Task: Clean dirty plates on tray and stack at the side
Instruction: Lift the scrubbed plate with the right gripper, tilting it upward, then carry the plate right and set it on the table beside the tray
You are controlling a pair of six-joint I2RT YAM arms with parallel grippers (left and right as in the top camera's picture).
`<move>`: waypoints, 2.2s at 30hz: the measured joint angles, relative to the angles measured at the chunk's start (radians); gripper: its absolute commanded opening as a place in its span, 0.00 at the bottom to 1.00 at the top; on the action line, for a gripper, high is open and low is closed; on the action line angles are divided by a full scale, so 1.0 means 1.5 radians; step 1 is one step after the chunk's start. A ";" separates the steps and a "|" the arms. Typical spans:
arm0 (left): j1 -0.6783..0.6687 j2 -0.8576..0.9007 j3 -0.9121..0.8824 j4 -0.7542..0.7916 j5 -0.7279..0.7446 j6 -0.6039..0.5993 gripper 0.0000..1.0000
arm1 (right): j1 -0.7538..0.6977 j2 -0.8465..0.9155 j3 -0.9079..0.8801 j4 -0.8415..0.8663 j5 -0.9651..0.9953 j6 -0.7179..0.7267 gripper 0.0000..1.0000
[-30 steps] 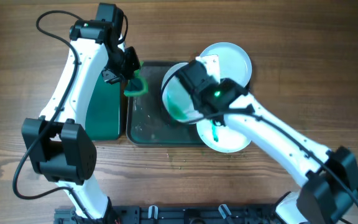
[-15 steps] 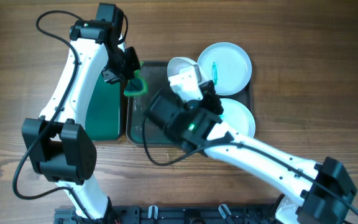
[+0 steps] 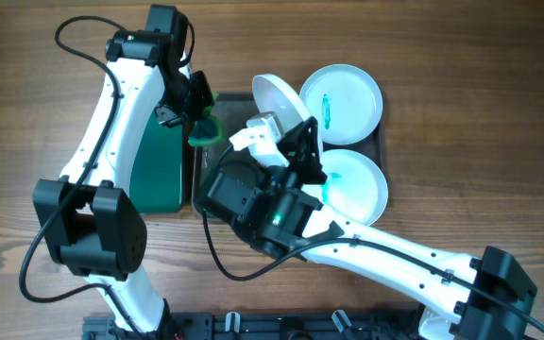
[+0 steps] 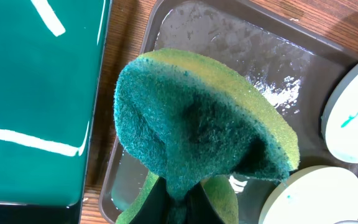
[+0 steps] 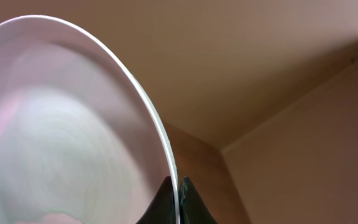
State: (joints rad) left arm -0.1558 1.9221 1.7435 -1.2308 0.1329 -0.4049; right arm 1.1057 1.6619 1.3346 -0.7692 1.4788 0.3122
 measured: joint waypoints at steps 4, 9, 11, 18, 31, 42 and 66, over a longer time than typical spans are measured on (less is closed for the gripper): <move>0.000 0.000 0.000 0.000 0.000 0.000 0.04 | 0.000 0.000 0.000 0.010 0.001 -0.008 0.04; 0.000 0.000 0.000 0.000 0.000 0.000 0.04 | 0.000 0.000 0.000 0.013 0.003 -0.013 0.04; 0.000 0.000 0.000 0.000 0.000 0.000 0.04 | 0.000 0.000 0.000 0.013 0.003 -0.014 0.04; 0.000 0.000 0.000 0.000 0.000 0.000 0.04 | 0.000 0.000 0.000 0.013 0.005 -0.015 0.04; 0.000 0.000 0.000 -0.040 -0.026 0.019 0.04 | -0.006 0.000 0.000 0.009 -0.101 0.031 0.04; 0.006 0.000 0.000 -0.092 -0.109 0.047 0.04 | -0.232 -0.001 0.000 0.001 -0.603 0.109 0.04; -0.058 0.000 0.000 -0.047 -0.110 0.047 0.04 | -1.029 -0.035 -0.224 0.068 -1.084 0.046 0.04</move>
State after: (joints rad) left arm -0.2432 1.9221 1.7435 -1.3010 -0.0326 -0.3340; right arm -0.4374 1.6100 0.9993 -0.6666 -0.1474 0.3809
